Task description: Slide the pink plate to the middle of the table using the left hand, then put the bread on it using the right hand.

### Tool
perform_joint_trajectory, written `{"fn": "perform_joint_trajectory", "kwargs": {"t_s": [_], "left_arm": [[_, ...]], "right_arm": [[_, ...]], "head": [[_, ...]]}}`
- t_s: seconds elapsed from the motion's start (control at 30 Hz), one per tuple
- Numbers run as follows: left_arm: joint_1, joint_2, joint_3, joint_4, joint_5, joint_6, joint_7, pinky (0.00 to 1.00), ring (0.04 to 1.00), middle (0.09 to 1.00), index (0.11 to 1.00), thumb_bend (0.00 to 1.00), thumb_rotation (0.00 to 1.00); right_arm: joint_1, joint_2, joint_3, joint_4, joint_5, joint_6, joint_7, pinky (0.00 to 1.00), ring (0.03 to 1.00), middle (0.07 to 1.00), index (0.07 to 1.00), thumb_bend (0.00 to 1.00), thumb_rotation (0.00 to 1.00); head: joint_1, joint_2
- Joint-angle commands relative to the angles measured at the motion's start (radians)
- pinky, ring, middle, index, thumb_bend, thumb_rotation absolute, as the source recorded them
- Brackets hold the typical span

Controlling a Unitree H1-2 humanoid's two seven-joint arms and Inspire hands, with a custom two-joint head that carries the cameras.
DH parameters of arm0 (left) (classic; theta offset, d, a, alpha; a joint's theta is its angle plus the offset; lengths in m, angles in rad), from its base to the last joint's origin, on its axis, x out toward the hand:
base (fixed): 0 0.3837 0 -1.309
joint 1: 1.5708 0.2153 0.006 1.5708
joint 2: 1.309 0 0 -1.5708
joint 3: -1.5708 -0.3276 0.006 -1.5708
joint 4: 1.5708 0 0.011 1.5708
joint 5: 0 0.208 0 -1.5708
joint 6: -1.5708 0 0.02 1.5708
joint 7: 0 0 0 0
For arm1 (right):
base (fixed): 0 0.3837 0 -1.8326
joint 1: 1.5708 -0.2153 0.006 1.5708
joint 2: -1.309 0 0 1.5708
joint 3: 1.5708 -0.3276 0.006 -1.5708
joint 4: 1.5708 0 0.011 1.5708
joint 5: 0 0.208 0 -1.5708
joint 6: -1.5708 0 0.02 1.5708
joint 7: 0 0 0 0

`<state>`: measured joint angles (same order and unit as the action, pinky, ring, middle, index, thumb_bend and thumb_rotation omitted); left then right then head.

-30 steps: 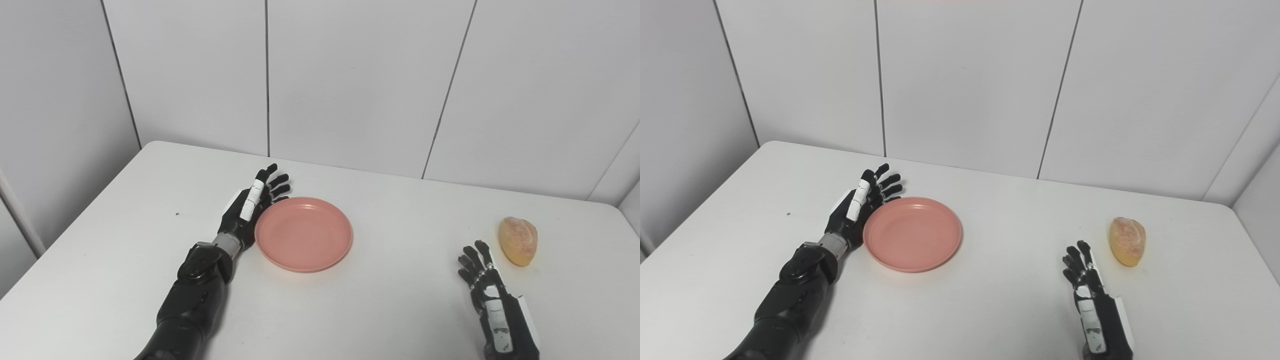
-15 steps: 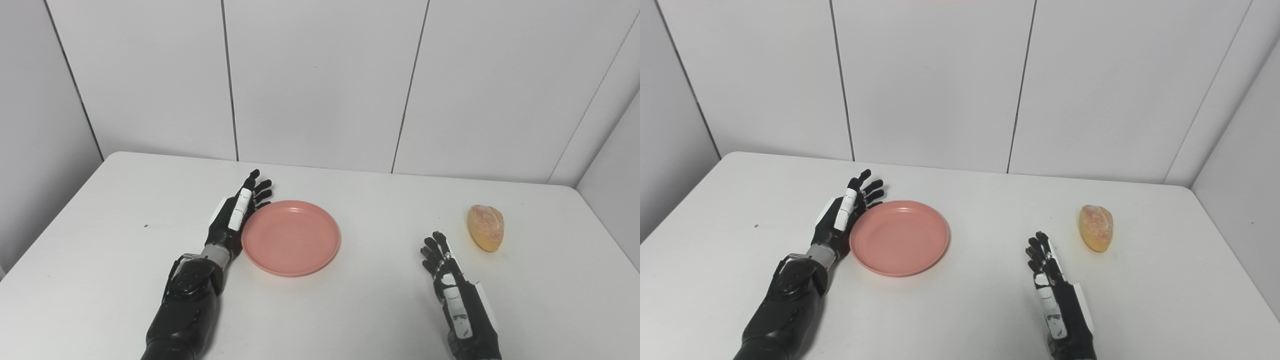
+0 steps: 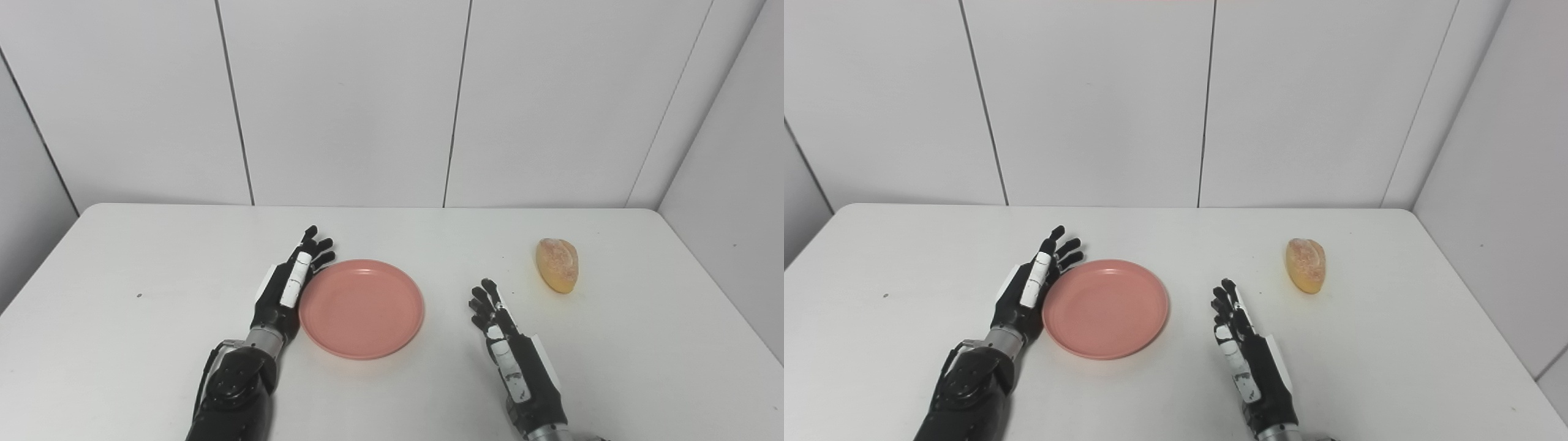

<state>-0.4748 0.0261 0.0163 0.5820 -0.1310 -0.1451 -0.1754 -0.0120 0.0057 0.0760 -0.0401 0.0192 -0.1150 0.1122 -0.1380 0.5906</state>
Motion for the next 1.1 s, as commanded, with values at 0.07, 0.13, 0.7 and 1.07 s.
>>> {"fn": "perform_joint_trajectory", "kwargs": {"t_s": [0.07, 0.13, 0.7, 1.07], "left_arm": [[0.021, -0.013, -0.022, 0.003, 0.008, 0.01, -0.016, 0.85, 0.896, 0.918, 0.969, 0.8, 0.92], [0.024, -0.014, -0.027, 0.002, 0.009, 0.016, -0.018, 0.85, 0.895, 0.918, 0.967, 0.82, 0.92], [0.014, -0.023, -0.02, 0.137, 0.003, -0.096, -0.016, 0.84, 0.862, 0.893, 0.964, 0.78, 0.89], [-0.038, -0.028, 0.045, 0.321, -0.048, -0.179, -0.045, 0.87, 0.881, 0.908, 0.978, 0.83, 0.86]], "right_arm": [[0.009, 0.019, 0.014, 0.01, -0.014, -0.001, -0.014, 0.96, 0.961, 0.963, 0.991, 0.72, 0.94], [0.01, 0.022, 0.018, 0.007, -0.018, 0.001, -0.017, 0.96, 0.96, 0.962, 0.991, 0.73, 0.94], [0.013, 0.022, 0.03, 0.021, -0.073, -0.041, -0.039, 0.95, 0.958, 0.966, 0.997, 0.74, 0.97], [-0.008, 0.013, 0.026, -0.17, -0.438, 0.159, -0.167, 0.84, 0.88, 0.89, 0.924, 0.81, 0.7]], "head": [[-0.013, 0.002], [-0.024, 0.005], [-0.093, -0.001], [-0.158, -0.043]]}}
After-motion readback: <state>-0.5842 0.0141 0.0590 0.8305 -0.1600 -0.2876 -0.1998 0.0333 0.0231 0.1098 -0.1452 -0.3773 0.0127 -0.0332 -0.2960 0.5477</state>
